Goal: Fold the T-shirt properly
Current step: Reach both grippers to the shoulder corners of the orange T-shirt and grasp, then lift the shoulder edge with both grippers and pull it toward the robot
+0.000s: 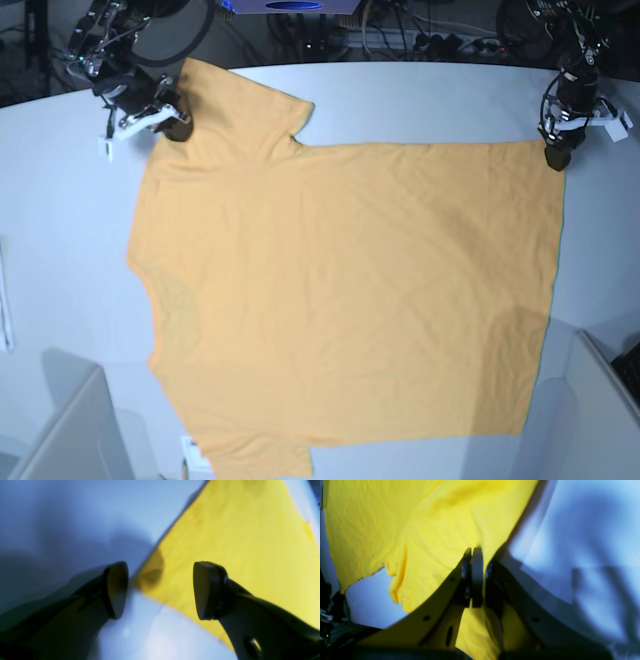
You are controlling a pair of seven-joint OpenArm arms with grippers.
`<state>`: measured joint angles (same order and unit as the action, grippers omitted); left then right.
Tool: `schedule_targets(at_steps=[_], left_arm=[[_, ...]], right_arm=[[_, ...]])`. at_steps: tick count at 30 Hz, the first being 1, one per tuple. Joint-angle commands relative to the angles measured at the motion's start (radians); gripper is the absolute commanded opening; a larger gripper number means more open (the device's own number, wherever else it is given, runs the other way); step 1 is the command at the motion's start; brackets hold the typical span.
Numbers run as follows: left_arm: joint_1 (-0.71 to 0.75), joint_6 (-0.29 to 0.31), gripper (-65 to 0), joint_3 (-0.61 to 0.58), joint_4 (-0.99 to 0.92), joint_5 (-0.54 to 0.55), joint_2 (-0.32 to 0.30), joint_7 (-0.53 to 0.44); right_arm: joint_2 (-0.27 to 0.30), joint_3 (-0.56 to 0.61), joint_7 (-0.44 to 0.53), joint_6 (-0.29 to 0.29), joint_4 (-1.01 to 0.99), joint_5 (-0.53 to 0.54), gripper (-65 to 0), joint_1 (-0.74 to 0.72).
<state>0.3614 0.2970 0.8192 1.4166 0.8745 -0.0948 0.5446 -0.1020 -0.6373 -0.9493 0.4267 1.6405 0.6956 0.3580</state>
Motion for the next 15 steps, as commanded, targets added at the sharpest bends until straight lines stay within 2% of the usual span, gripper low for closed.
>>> schedule_targets(at_steps=[1, 12, 13, 15], left_arm=[[0.001, -0.018, -26.0, -0.005, -0.018, -0.021, -0.001, 0.050], [-0.017, -0.018, -26.7, -0.041, -0.041, -0.018, 0.005, 0.052], [-0.019, -0.018, -28.6, -0.041, -0.041, -0.018, 0.005, 0.052], [-0.019, -0.018, -37.8, -0.041, -0.041, -0.016, 0.004, 0.052]], right_arm=[[0.006, -0.005, -0.010, -0.013, 0.005, -0.026, -65.0, 0.003], [0.006, -0.006, -0.010, -0.013, 0.005, -0.026, -65.0, 0.006], [0.006, -0.006, -0.010, -0.013, 0.005, -0.026, -65.0, 0.006], [0.006, -0.006, -0.010, -0.013, 0.005, -0.026, -65.0, 0.006]])
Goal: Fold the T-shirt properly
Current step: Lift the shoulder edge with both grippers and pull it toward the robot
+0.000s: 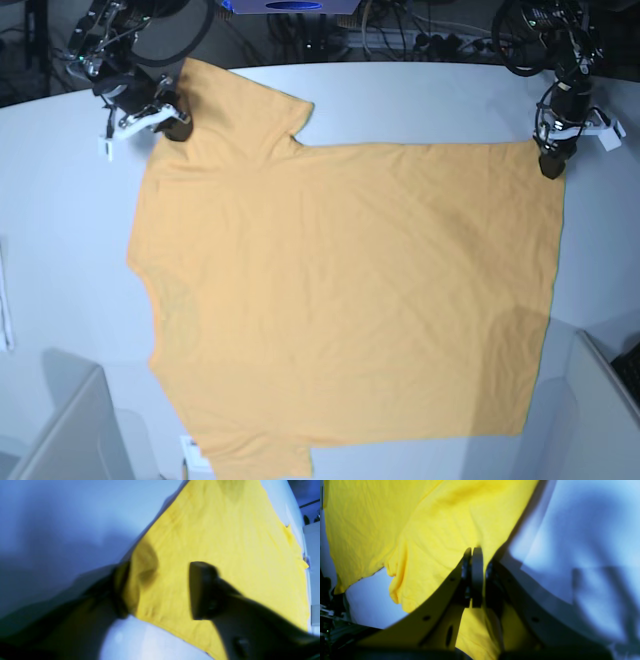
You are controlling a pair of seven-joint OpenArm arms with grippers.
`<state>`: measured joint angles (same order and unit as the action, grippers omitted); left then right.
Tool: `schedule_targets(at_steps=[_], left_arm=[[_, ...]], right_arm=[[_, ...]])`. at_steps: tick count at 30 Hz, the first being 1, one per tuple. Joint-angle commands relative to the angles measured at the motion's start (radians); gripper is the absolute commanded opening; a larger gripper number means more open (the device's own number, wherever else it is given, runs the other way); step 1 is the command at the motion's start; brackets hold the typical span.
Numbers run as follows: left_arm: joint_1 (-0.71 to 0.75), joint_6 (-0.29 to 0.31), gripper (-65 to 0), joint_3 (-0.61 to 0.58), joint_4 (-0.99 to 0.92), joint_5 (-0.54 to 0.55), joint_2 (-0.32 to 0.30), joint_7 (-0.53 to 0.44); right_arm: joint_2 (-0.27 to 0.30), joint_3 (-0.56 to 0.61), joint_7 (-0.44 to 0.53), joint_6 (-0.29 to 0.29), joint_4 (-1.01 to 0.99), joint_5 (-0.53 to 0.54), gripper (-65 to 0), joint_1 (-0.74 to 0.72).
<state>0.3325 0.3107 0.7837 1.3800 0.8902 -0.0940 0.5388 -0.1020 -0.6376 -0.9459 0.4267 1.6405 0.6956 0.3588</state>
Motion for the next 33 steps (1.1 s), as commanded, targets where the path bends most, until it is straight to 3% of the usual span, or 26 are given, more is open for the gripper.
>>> schedule_targets(at_steps=[1, 5, 20, 33], left_arm=[[0.010, -0.032, -43.9, -0.005, -0.003, -0.032, 0.003, 0.057], [0.010, -0.032, -65.0, -0.005, -0.003, -0.032, 0.001, 0.057], [0.113, -0.032, -65.0, -0.023, 0.183, -0.036, -0.003, 0.097], [0.210, -0.032, -65.0, -0.025, 0.253, -0.036, -0.039, 0.099]], right_arm=[[0.006, -0.006, -0.014, -0.013, 0.005, -0.026, -65.0, 0.006], [0.006, -0.006, -0.006, -0.013, 0.005, -0.026, -65.0, 0.006], [0.006, -0.008, -0.014, -0.015, 0.025, -0.021, -65.0, 0.036], [0.000, -0.008, -0.014, -0.015, 0.229, -0.021, -65.0, 0.159]])
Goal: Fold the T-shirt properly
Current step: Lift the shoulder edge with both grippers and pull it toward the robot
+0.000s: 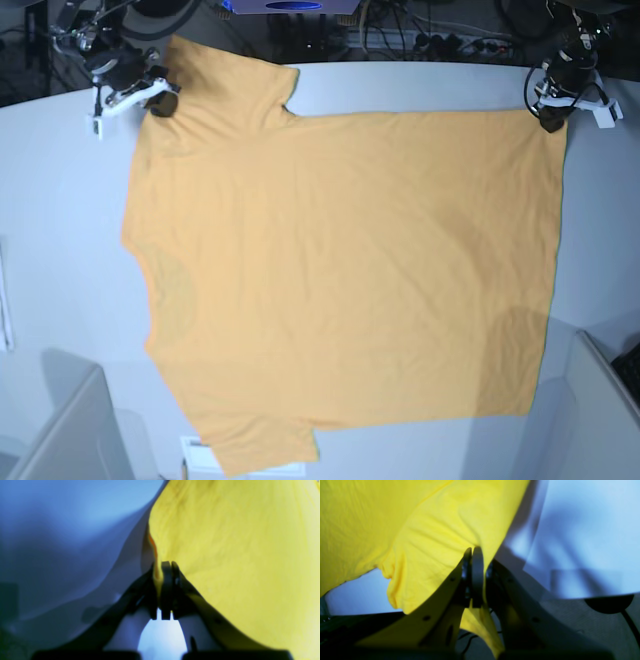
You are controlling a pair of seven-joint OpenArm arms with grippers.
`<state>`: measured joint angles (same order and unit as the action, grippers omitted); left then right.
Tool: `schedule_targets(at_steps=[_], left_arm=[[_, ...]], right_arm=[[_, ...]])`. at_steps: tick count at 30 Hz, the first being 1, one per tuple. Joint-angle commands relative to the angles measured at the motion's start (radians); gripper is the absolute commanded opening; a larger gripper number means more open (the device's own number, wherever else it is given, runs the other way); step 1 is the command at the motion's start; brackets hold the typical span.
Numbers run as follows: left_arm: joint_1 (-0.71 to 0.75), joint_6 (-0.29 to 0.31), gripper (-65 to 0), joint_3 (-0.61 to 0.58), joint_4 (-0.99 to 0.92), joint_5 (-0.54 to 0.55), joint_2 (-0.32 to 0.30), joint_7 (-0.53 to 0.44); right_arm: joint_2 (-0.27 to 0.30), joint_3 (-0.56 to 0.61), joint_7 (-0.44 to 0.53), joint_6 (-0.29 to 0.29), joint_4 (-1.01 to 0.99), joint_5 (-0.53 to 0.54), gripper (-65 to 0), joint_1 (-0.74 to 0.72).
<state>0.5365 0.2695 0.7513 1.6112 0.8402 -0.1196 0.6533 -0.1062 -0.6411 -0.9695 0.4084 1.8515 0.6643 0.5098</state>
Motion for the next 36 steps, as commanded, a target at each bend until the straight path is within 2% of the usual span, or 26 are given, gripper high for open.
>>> schedule_targets(at_steps=[1, 6, 12, 18, 26, 30, 33, 36], left_arm=[[0.018, 0.009, -65.0, 0.006, 0.041, 0.014, -0.013, -0.016], [0.052, 0.009, -65.0, 0.001, 0.142, 0.014, -0.010, -0.016], [0.037, 0.006, -65.0, 0.000, 0.203, 0.014, -0.012, -0.008], [-0.033, 0.004, -65.0, 0.009, 0.212, 0.014, -0.009, 0.092], [-0.083, 0.004, -65.0, 0.009, 0.249, 0.014, -0.009, 0.113], [-0.115, 0.001, -65.0, 0.009, 0.269, 0.014, -0.005, 0.115], [-0.120, -0.057, -65.0, 0.010, 0.277, 0.014, -0.004, 0.113], [-0.125, -0.074, -65.0, 0.009, 0.283, 0.017, -0.004, 0.112]], right_arm=[[0.003, -0.004, 0.008, 0.004, 0.030, 0.012, -65.0, 0.017], [0.003, -0.004, -0.027, 0.004, 0.058, 0.061, -65.0, 0.026], [0.003, -0.004, -0.108, 0.001, 0.063, 0.081, -65.0, -0.050], [0.003, -0.004, -0.177, 0.001, 0.066, 0.082, -65.0, -0.112], [0.003, -0.004, -0.182, 0.001, 0.132, 0.081, -65.0, -0.144], [0.003, -0.004, -0.184, -0.047, 0.135, 0.084, -65.0, -0.175], [0.003, -0.003, -0.184, -0.050, 0.138, 0.084, -65.0, -0.201], [0.003, -0.003, -0.197, -0.053, 0.138, 0.085, -65.0, -0.233]])
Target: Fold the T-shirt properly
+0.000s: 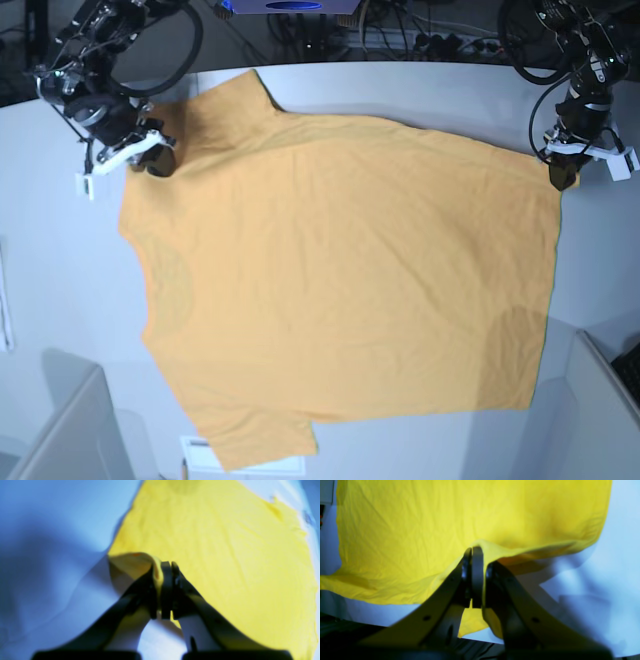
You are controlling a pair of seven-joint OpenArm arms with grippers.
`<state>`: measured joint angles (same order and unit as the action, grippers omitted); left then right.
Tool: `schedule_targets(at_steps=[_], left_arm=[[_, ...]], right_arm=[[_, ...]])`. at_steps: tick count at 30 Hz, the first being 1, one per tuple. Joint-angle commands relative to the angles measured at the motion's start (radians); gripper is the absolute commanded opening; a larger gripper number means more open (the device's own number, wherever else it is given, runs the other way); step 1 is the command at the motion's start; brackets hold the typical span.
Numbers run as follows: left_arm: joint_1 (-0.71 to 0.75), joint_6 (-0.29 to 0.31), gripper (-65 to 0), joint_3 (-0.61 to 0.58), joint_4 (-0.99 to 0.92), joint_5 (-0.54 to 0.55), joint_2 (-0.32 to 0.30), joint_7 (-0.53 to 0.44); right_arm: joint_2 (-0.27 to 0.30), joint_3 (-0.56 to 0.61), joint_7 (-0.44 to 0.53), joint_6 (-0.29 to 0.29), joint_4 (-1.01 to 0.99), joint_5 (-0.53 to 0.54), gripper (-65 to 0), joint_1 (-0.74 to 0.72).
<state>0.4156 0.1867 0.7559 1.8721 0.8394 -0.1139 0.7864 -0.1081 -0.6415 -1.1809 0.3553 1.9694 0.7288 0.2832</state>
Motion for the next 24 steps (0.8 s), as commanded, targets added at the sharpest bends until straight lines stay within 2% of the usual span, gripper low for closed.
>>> schedule_targets(at_steps=[1, 9, 10, 12, 14, 24], left_arm=[[-0.007, 0.007, -65.0, 0.003, 0.022, 0.018, -0.010, -0.023], [-0.040, 0.006, -65.0, 0.006, 0.016, 0.018, -0.008, -0.020], [-0.042, 0.001, -65.0, 0.006, 0.014, 0.014, -0.008, -0.023], [-0.042, -0.051, -65.0, 0.006, 0.014, 0.014, -0.007, -0.026], [-0.045, -0.079, -65.0, 0.006, 0.014, 0.014, -0.007, -0.026], [-0.077, -0.086, -65.0, 0.006, -0.039, 0.014, 0.004, -0.026]], right_arm=[[0.005, -0.002, -0.001, -0.002, 0.020, 0.021, -65.0, -0.020], [0.005, -0.004, -0.027, -0.006, 0.015, 0.015, -65.0, -0.106], [0.005, -0.002, -0.032, -0.022, 0.014, 0.015, -65.0, -0.115], [0.005, -0.002, -0.054, -0.062, 0.012, 0.018, -65.0, -0.131], [0.008, -0.001, -0.057, -0.068, 0.012, 0.018, -65.0, -0.144], [0.012, 0.009, -0.055, -0.071, -0.091, 0.010, -65.0, -0.226]])
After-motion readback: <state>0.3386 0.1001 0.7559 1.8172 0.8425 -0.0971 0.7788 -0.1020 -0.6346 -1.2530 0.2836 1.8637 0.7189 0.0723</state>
